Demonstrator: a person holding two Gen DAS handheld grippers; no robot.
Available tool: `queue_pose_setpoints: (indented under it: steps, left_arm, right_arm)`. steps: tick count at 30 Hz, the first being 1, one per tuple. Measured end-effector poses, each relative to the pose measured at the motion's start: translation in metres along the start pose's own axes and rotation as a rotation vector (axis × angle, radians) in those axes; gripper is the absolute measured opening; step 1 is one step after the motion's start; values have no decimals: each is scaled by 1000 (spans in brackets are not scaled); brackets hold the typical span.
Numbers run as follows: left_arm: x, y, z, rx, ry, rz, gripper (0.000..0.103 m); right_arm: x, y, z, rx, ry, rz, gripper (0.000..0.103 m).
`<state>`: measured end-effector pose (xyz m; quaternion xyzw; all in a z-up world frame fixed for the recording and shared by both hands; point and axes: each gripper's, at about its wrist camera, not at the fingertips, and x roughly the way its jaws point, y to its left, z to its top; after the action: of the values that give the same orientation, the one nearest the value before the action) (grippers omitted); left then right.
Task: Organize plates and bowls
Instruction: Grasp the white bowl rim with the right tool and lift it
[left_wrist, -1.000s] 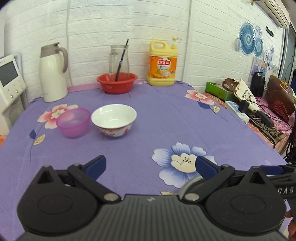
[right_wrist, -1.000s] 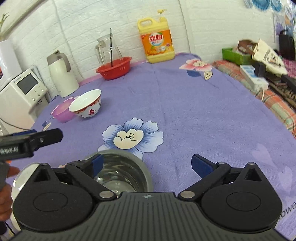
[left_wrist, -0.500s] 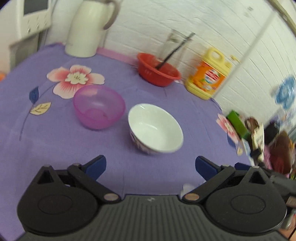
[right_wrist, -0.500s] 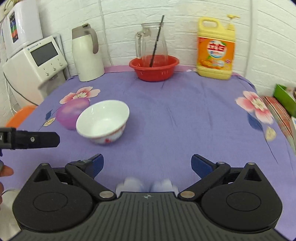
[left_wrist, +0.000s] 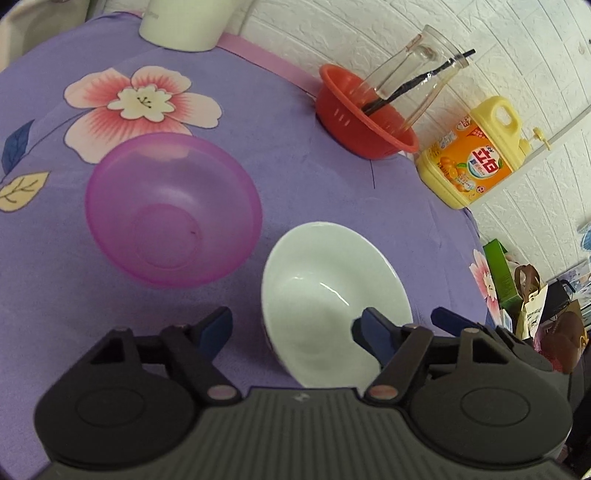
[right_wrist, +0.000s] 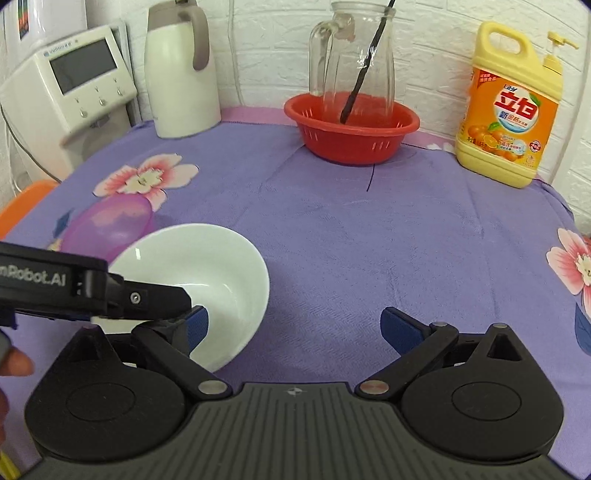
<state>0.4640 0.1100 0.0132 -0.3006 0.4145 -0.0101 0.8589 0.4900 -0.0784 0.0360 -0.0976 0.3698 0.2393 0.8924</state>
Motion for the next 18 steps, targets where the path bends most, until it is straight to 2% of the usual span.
queue_pose_setpoints:
  steps: [2,5,7,10,11,12,16,18]
  left_arm:
    - [3,-1,1,10,-8,2,72]
    - [3,-3,0,31,-22,17,62]
    - [3,-5,-2,49,-28,23,48]
    - [5,-1,-2,22,-17,-5,34]
    - [5,-2,-2,26,-18,-2,34]
    - [5,-3,-3,32,-21,2,33]
    - [-2,-6,-6,35,-16,-9,33]
    - [-6,-10,-10,52,-14,-2,33]
  right_arm:
    - [9,-2,-1,8,21,14,103]
    - [19,-4,-3,46,43,73,103]
    - [18,1,-4,33,26,76,103]
    - [14,9,-4,11,16,92,101]
    - [12,12,-4,11,16,104,87]
    - [11,14,-4,14,19,115,81]
    - [5,23,-5,-12,23,97,72]
    - [1,26,-6,-19,28,85,73]
